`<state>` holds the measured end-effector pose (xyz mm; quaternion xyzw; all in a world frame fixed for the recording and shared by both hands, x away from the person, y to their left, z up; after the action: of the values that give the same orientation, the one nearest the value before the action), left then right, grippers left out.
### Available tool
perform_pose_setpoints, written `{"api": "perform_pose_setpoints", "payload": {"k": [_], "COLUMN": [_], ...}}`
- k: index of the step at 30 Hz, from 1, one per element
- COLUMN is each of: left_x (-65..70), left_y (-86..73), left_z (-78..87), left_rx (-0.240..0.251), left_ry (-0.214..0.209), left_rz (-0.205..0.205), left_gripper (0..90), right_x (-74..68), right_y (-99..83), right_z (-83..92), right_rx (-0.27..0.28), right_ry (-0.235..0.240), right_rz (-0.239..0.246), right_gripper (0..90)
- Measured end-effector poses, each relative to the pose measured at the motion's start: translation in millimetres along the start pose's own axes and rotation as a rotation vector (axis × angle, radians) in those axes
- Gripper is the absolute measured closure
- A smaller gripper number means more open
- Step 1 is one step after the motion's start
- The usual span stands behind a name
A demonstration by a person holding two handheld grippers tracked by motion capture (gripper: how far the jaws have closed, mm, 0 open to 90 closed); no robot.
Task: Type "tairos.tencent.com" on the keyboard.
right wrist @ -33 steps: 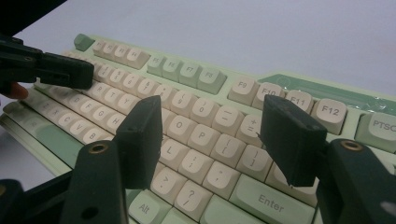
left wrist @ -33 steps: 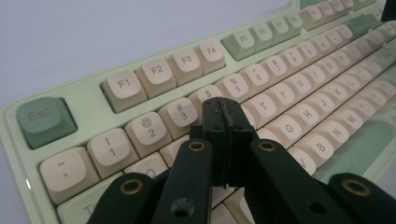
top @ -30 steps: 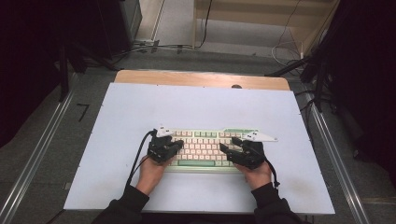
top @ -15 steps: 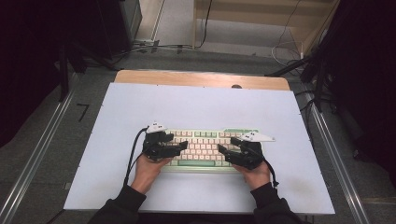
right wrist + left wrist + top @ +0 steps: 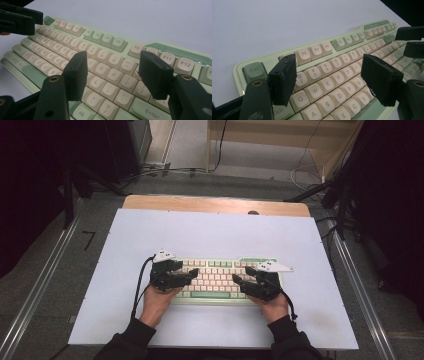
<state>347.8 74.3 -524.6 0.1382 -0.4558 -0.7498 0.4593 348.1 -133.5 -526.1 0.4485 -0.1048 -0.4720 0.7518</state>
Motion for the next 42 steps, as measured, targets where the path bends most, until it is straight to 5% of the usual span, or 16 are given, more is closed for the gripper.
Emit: {"api": "perform_pose_setpoints", "payload": {"k": [7, 16, 25, 42], "left_x": [-1.0, 0.9, 3.6, 10.6], "left_y": [-0.6, -1.6, -2.2, -7.9], "left_z": [0.0, 0.2, 2.2, 5.7], "left_rx": [-0.002, -0.002, 0.001, -0.002], "left_ry": [0.012, 0.008, 0.000, -0.029], "left_rz": [0.004, 0.002, 0.000, -0.001], "left_gripper": [29.8, 31.1, 31.8, 33.2], "right_x": [-3.6, -20.4, -41.7, -56.2], "right_y": [0.5, 1.1, -6.7, -21.2], "right_z": [0.3, 2.9, -11.6, -30.8], "right_rx": [0.008, 0.027, -0.028, -0.113], "right_ry": [0.015, 0.081, 0.130, 0.141], "right_rz": [0.024, 0.103, 0.142, 0.191], "right_gripper": [51.2, 87.5, 87.7, 87.7]}}
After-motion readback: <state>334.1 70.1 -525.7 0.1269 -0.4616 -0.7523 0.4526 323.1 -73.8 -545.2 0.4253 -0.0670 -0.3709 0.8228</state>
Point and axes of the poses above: each handheld gripper's, and its own axes: z roughly backward along the jaws, y roughly out of its top, x roughly to its right, the point moved 9 cm from there along -z, roughly forward along the jaws, and after that the axes turned 7 degrees about -z, right-handed, at the moved point
